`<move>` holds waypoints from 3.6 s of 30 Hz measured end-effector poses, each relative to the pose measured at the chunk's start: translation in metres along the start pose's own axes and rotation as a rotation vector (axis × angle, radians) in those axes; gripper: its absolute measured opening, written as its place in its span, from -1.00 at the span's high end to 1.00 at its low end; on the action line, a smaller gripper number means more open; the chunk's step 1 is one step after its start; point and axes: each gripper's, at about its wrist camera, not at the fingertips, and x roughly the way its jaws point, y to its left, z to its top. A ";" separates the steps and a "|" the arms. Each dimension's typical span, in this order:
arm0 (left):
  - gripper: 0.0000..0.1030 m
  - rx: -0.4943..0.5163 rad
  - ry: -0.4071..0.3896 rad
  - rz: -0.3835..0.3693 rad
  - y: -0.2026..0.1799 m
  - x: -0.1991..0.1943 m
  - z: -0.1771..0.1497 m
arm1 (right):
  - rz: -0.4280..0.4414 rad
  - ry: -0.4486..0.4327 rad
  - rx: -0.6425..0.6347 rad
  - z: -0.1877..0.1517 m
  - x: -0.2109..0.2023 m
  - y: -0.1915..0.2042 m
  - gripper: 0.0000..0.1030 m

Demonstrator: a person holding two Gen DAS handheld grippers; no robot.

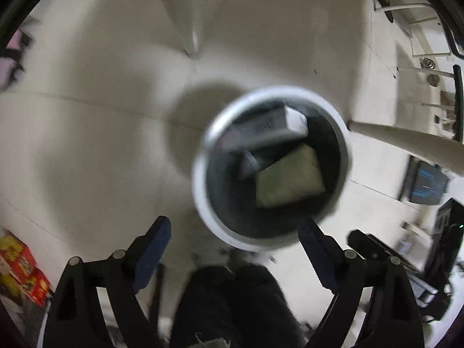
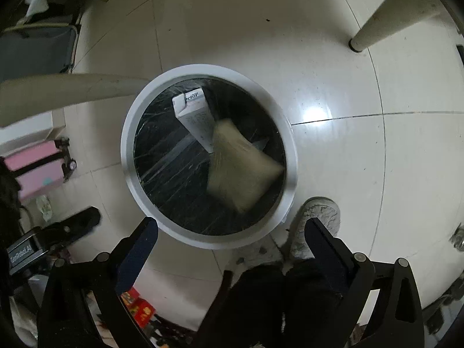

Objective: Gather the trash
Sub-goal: 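Carry both items over the trash bin and open both grippers to drop them, then grasp the blue snack bag with the left gripper while the right grasps the silver blister pack, then carry the blue bag and silver blister pack to the bin and release both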

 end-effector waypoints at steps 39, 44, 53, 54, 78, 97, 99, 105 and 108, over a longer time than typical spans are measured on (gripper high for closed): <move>-0.73 0.143 -0.224 0.103 -0.053 -0.278 -0.147 | -0.191 -0.191 -0.155 -0.148 -0.290 0.090 -0.98; -0.73 0.132 -0.328 0.127 -0.062 -0.350 -0.154 | -0.099 -0.239 -0.119 -0.161 -0.363 0.110 -0.98; -0.73 0.103 -0.485 0.104 -0.113 -0.435 -0.079 | -0.023 -0.416 -0.083 -0.098 -0.510 0.112 -0.98; -0.73 0.098 -0.490 0.097 -0.122 -0.442 -0.066 | -0.034 -0.428 -0.082 -0.083 -0.523 0.108 -0.98; -0.72 -0.220 -0.256 -0.052 -0.274 -0.393 0.182 | -0.377 -0.146 -0.488 0.271 -0.518 0.048 -0.78; 0.65 0.097 -0.346 -0.017 -0.355 -0.422 0.216 | -0.211 -0.273 -0.196 0.272 -0.577 0.002 -0.31; 0.67 0.119 -0.383 0.023 -0.354 -0.431 0.209 | -0.210 -0.303 -0.181 0.263 -0.581 0.011 -0.31; 0.70 0.153 -0.486 0.086 -0.335 -0.459 0.176 | -0.187 -0.384 -0.165 0.237 -0.594 0.025 -0.31; 0.70 0.175 -0.542 0.112 -0.324 -0.474 0.151 | -0.172 -0.418 -0.164 0.220 -0.600 0.038 -0.31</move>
